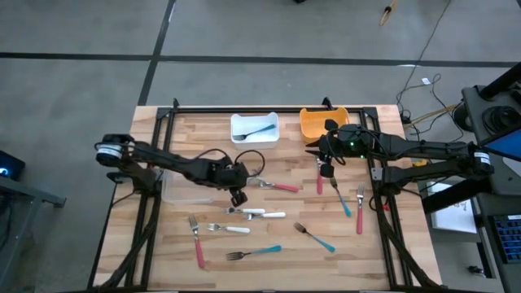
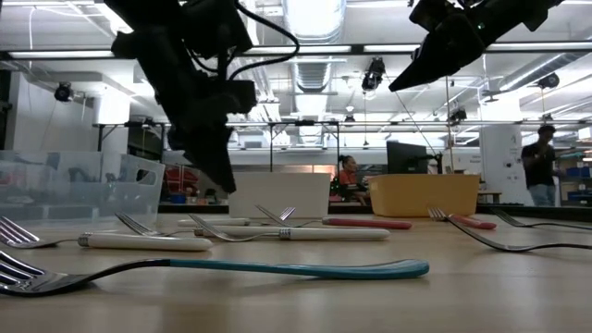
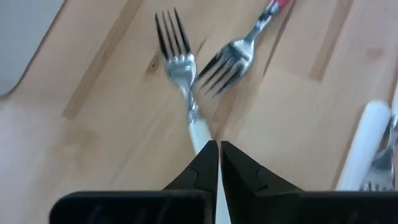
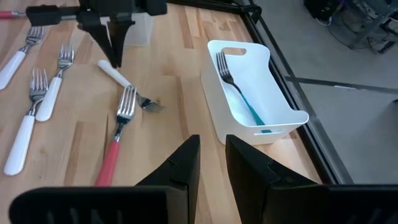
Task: Sort silverware by color (type)
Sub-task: Put the white fork into the transparent bin
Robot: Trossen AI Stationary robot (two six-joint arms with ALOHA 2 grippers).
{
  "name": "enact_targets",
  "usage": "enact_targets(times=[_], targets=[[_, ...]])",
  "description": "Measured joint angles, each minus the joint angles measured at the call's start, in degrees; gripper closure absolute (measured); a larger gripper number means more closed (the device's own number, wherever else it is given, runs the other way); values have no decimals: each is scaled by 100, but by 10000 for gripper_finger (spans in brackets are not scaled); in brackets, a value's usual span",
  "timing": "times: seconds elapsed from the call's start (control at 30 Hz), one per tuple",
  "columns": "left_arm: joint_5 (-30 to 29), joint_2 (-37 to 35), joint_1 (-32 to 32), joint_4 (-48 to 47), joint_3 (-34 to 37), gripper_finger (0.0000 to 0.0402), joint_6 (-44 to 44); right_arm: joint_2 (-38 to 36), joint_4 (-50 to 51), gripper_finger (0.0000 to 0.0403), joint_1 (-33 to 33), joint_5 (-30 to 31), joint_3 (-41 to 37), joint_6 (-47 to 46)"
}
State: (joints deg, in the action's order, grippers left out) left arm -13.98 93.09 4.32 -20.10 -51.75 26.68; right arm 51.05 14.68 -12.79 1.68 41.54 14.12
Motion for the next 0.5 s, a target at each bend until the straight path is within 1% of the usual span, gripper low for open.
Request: enact_targets(times=[0.07, 0.17, 0.23, 0.5], targets=[[-2, 45, 0, 142, -2, 387, -1, 0, 2, 335, 1, -3, 0, -1], [0, 136, 0, 98, -4, 362, 0, 0, 3, 335, 1, -3, 0, -4], [0, 169, 0, 4, 2, 341, 21, 0, 3, 335, 1, -3, 0, -16], [-4, 452, -2, 166, -4, 243, 66, 0, 0, 335, 1, -3, 0, -14]])
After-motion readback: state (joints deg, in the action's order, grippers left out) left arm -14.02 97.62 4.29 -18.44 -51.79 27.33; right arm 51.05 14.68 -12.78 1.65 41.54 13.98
